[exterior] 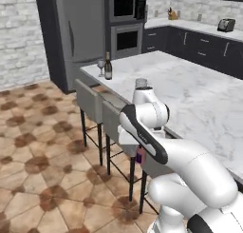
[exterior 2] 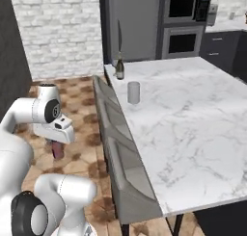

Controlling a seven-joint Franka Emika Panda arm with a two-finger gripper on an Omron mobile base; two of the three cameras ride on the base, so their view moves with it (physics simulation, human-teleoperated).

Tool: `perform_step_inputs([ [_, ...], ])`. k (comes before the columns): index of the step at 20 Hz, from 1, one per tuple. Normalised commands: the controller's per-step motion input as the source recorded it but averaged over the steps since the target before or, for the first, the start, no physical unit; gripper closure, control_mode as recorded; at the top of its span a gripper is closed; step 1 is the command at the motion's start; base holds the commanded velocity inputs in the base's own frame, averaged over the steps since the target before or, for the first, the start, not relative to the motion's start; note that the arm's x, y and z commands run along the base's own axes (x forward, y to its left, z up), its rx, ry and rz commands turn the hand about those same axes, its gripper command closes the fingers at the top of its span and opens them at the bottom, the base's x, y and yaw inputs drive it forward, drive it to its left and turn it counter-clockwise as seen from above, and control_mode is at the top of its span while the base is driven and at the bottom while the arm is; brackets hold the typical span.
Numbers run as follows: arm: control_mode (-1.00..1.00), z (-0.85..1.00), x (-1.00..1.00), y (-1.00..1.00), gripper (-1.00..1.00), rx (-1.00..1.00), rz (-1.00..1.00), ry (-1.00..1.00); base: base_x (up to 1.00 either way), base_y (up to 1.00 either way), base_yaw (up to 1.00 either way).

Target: There is a wine glass and glass cup on the dining counter. Place the wine bottle next to the wine glass and the juice bottle next to the glass cup.

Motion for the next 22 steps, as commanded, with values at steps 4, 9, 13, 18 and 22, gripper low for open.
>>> perform_step_inputs([
  [4,1.0,0.0,0.0,0.0,1.0,0.0,0.0,0.0,0.42,0.5,-0.44],
  [9,1.0,0.0,0.0,0.0,1.0,0.0,0.0,0.0,0.31,0.5,-0.49],
  [13,1.0,0.0,0.0,0.0,1.0,0.0,0.0,0.0,0.24,0.54,-0.46],
  [18,1.0,0.0,0.0,0.0,1.0,0.0,0.0,0.0,-0.01,0.62,-0.37],
  [22,1.0,0.0,0.0,0.0,1.0,0.0,0.0,0.0,-0.19,0.69,-0.24],
])
